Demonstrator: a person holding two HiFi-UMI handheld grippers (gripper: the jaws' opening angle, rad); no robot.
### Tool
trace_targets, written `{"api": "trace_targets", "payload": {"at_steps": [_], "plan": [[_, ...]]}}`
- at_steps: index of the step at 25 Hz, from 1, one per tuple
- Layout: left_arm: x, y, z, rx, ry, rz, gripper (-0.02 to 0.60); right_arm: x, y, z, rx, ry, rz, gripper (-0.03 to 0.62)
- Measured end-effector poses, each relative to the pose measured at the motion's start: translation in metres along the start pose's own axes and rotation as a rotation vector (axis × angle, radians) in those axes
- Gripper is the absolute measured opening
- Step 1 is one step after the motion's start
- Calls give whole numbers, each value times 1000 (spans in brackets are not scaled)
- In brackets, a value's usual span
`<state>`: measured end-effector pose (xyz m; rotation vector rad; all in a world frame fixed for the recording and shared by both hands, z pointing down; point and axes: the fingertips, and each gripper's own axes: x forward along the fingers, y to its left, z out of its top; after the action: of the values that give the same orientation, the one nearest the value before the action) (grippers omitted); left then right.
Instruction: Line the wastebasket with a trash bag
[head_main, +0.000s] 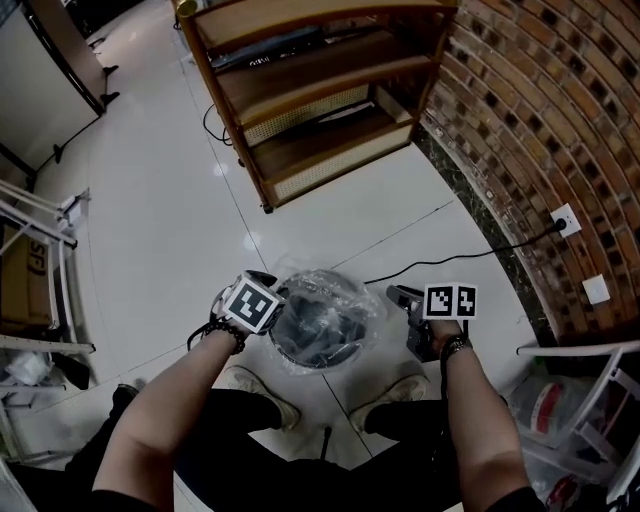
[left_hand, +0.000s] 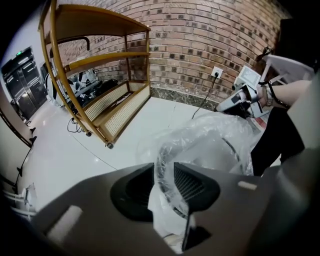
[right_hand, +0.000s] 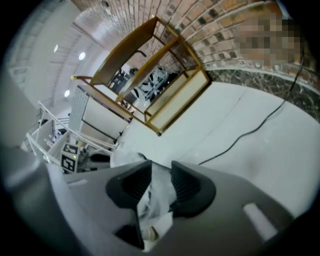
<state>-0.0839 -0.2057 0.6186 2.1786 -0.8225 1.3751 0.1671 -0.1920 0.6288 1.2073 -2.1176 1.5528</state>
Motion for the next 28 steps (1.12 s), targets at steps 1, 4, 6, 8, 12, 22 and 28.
{"api": "trace_targets", "payload": {"at_steps": [1, 4, 6, 8, 12, 22, 28], "plan": [[0, 0, -1, -5, 0, -2, 127, 7, -4, -12, -23, 52, -16, 123], [2, -1, -2, -13, -2, -11, 127, 27, 3, -38, -77, 166, 9, 123], [2, -1, -3, -9, 3, -11, 127, 37, 15, -47, -101, 200, 43, 123], [3, 0, -5, -13, 7, -12, 127, 45, 21, -53, -137, 233, 46, 123], [5, 1, -4, -15, 8, -13, 127, 55, 26, -56, -182, 253, 28, 64], [4, 2, -2, -21, -10, -17, 127, 37, 17, -32, -151, 150, -20, 3], [10, 6, -4, -31, 6, -6, 127, 36, -27, -28, -17, 73, -164, 3]]}}
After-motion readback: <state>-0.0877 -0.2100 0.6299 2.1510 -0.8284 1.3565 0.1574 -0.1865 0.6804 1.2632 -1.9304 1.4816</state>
